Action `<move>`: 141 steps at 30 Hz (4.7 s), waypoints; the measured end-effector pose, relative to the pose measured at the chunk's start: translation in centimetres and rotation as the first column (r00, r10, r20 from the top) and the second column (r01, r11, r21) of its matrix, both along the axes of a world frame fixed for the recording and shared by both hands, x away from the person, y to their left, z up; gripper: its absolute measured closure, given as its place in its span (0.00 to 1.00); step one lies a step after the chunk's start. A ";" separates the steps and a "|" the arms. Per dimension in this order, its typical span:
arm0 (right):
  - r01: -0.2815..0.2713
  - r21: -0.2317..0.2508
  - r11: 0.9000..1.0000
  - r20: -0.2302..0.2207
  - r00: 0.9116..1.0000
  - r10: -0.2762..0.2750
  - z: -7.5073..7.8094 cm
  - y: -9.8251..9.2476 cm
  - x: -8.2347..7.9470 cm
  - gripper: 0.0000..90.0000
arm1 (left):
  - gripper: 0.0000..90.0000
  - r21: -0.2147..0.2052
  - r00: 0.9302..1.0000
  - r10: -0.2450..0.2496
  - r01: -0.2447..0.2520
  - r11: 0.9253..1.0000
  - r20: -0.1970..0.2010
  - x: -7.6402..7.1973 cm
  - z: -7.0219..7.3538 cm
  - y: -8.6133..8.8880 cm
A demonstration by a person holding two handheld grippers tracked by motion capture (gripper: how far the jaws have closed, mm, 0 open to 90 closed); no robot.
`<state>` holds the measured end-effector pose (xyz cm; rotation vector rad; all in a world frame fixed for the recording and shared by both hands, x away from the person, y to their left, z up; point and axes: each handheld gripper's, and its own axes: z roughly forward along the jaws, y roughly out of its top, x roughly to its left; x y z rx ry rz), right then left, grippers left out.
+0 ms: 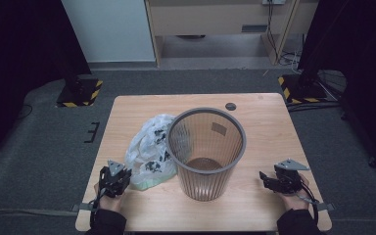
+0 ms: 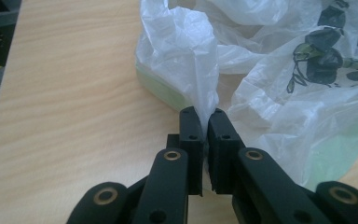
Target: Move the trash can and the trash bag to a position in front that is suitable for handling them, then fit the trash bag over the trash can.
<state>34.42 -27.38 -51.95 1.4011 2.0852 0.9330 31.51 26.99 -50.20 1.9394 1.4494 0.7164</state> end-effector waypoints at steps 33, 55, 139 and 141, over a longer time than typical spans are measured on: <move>0.053 -0.020 0.998 -0.048 0.997 -0.053 -1.9 -0.2 0.3 0.03 | 0.34 0.009 0.967 -0.188 0.189 0.982 0.172 -1.5 3.5 -2.4; 0.062 -0.021 0.998 -0.050 0.997 -0.063 -1.9 0.1 0.1 0.03 | 0.35 0.040 0.981 -0.191 0.192 0.981 -0.038 2.3 -1.4 -3.7; 0.056 -0.022 0.998 -0.049 0.997 -0.057 -1.9 0.4 0.0 0.03 | 0.98 -0.335 0.681 0.025 0.327 0.884 0.731 -5.2 21.8 -5.7; 0.055 -0.022 0.998 -0.049 0.997 -0.056 -1.9 0.4 0.0 0.03 | 0.98 -0.329 0.672 0.018 0.339 0.881 0.740 -5.2 22.0 -6.3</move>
